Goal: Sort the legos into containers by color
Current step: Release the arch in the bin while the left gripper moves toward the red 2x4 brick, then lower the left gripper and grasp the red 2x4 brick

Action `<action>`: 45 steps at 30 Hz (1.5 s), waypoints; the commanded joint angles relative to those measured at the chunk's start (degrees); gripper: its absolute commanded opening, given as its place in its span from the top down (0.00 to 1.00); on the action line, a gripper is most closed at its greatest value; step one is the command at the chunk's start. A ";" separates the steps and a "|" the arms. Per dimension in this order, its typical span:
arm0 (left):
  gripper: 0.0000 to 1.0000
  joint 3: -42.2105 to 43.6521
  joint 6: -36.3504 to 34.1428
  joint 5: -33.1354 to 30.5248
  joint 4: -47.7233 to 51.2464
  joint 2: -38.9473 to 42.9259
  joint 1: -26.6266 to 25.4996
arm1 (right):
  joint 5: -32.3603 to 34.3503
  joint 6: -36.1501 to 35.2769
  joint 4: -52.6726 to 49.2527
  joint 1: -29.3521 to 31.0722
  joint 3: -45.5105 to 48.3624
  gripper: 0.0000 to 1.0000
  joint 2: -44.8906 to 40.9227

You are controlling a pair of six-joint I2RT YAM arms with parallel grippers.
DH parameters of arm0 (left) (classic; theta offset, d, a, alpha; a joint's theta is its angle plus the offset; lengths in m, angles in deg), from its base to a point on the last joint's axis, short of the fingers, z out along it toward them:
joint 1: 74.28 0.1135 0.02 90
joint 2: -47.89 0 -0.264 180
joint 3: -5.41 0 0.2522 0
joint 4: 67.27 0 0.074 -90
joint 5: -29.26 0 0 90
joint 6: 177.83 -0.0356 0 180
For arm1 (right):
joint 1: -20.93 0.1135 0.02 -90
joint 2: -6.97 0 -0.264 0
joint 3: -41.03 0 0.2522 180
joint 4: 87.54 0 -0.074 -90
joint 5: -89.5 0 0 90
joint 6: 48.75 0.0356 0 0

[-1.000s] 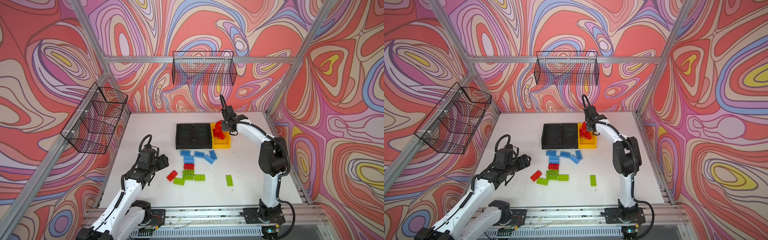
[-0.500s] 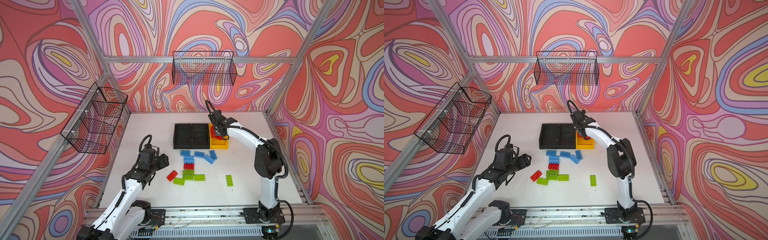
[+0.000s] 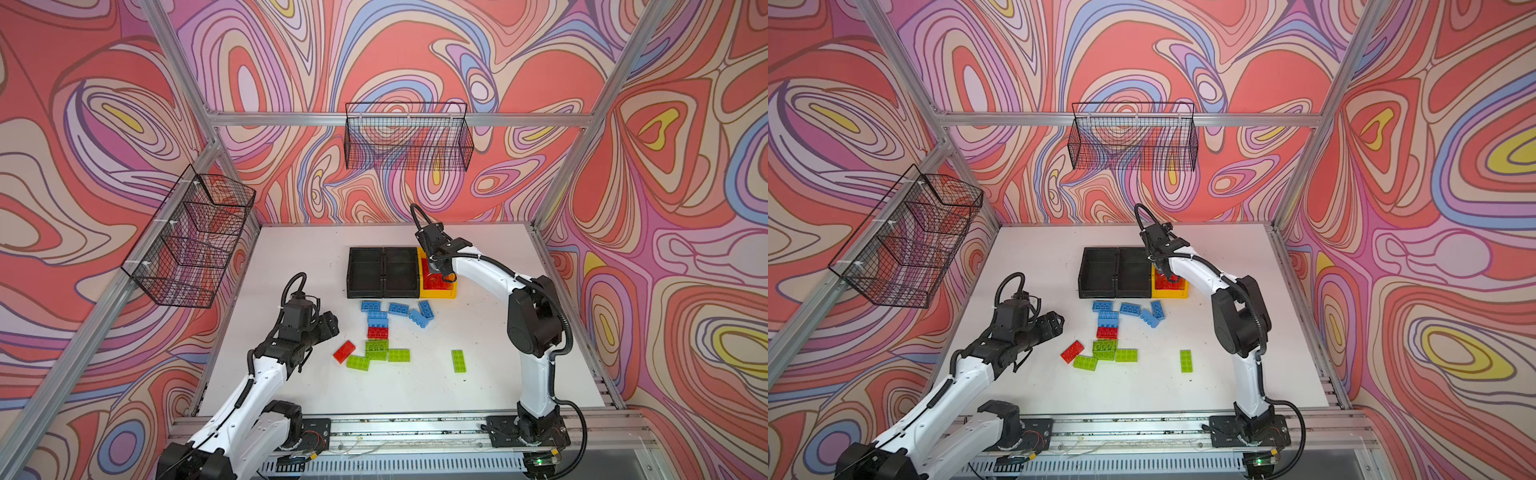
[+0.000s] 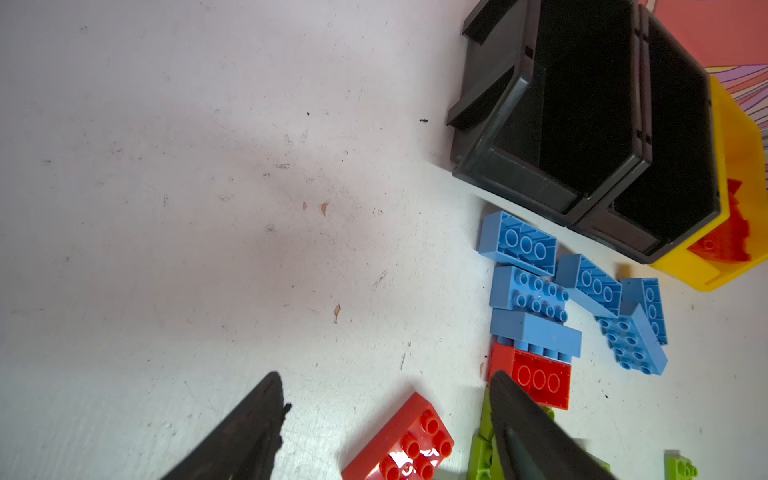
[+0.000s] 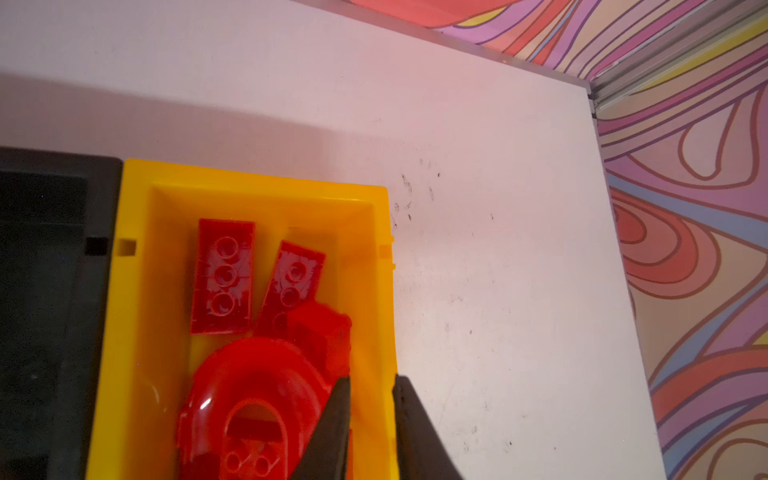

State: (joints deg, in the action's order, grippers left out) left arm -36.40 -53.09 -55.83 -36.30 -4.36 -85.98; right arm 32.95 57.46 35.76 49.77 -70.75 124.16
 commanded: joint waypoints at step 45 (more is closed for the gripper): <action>0.19 3.84 1.75 -6.60 2.77 -7.69 -18.69 | -27.36 0.67 20.69 -10.38 23.57 0.59 -19.58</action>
State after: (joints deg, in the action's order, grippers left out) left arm -31.81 -51.62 -60.68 -34.96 -11.55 -104.34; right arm 6.05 57.85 55.80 39.79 -48.00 106.19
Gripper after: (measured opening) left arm 0.816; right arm 0.411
